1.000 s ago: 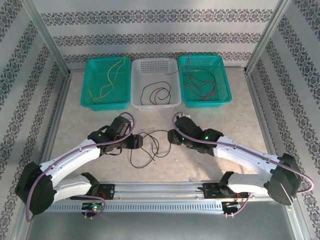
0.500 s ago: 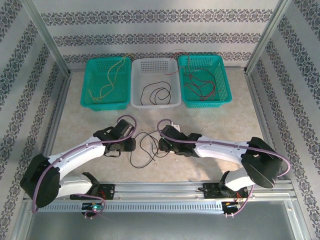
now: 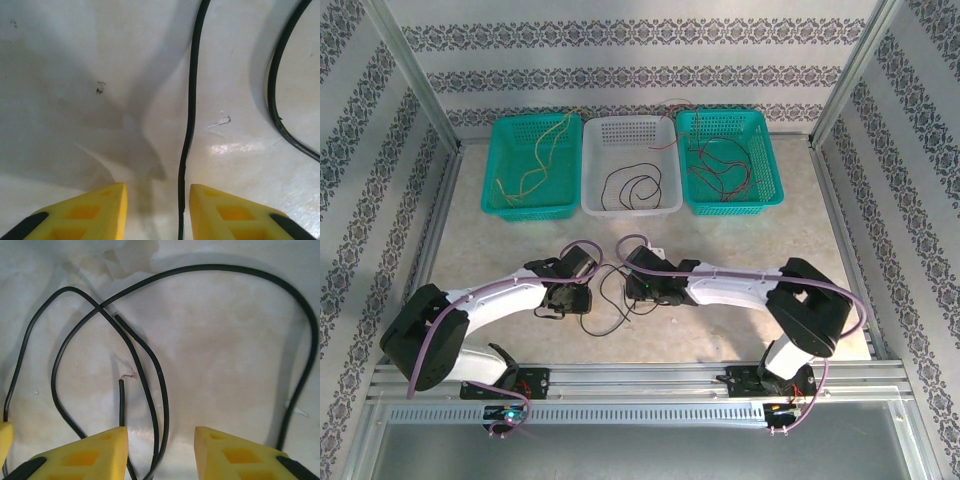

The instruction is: Untangle the cables

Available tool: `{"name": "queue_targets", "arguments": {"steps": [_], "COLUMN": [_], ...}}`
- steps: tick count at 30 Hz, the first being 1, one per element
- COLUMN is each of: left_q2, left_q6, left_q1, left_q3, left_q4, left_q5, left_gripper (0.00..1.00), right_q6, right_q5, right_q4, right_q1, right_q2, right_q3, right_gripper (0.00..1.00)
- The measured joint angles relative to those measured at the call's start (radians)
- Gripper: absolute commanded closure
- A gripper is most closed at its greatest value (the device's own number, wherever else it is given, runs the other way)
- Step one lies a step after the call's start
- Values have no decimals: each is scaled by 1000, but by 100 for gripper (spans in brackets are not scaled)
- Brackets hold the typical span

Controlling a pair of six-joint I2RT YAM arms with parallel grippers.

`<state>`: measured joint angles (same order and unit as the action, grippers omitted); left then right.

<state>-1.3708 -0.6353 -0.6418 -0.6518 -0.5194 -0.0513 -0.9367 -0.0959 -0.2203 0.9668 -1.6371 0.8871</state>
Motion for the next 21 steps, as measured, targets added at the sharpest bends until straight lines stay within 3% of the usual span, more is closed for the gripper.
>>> {"name": "queue_targets", "arguments": {"steps": [7, 13, 17, 21], "left_q2": [-20, -18, 10, 161], "left_q6": [-2, 2, 7, 23], "left_q1": [0, 0, 0, 0], "left_q3": [0, -5, -5, -11], "left_q4": [7, -5, -2, 3], "left_q5": [20, 37, 36, 31], "left_gripper": [84, 99, 100, 100], "right_q6": [0, -3, -3, -3], "right_q5": [7, 3, 2, 3], "right_q4": [0, 5, 6, 8], "right_q1": [0, -1, -1, -1], "right_q2": [-16, 73, 117, 122], "right_q3": [14, -6, -11, -13], "right_gripper": [62, 61, 61, 60]}}
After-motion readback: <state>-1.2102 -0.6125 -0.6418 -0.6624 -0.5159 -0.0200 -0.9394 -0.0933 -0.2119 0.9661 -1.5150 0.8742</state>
